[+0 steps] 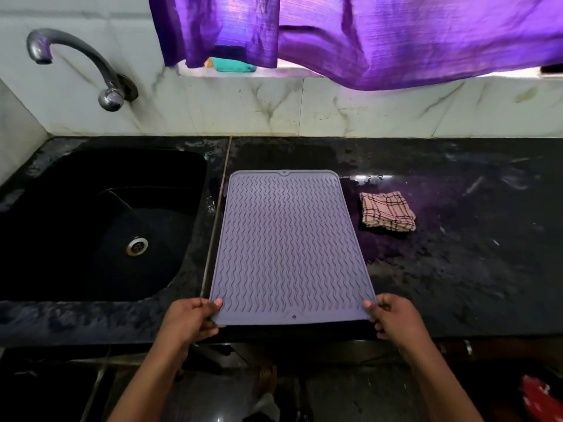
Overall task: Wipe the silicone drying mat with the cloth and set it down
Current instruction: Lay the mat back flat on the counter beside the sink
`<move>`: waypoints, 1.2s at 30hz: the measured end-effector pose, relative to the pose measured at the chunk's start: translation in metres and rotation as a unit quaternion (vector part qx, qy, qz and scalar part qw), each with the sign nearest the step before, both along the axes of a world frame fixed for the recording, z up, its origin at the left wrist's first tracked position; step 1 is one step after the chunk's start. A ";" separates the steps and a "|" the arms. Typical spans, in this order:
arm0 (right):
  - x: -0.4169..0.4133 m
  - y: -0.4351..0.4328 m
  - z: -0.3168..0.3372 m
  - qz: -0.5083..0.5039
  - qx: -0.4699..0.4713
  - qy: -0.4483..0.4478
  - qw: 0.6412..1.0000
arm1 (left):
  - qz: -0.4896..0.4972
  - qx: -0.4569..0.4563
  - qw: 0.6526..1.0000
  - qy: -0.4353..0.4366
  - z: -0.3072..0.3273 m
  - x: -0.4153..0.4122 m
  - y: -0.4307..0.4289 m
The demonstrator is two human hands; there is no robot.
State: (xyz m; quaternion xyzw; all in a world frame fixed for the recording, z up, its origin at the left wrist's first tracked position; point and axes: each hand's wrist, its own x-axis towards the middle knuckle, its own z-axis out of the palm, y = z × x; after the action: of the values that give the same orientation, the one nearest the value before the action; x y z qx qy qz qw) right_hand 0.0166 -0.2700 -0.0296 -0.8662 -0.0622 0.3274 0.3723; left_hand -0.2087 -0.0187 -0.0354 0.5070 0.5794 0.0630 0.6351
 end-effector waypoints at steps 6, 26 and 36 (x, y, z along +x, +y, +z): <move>-0.007 -0.002 -0.001 0.021 -0.122 -0.150 0.981 | -0.115 0.205 0.956 0.174 0.012 -0.011 -0.002; 0.127 0.230 -0.043 0.257 -0.167 -0.349 0.886 | -0.369 0.487 0.757 0.231 -0.039 0.207 0.128; 0.141 0.238 -0.024 0.287 -0.193 -0.259 0.902 | -0.417 0.454 0.757 0.218 -0.025 0.223 0.126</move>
State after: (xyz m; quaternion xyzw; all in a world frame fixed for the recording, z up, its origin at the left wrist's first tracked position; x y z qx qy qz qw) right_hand 0.1571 -0.0315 -0.0537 -0.9200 -0.3381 0.1898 0.0580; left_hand 0.0138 0.1069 -0.0607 0.9271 0.3373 -0.0646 0.1499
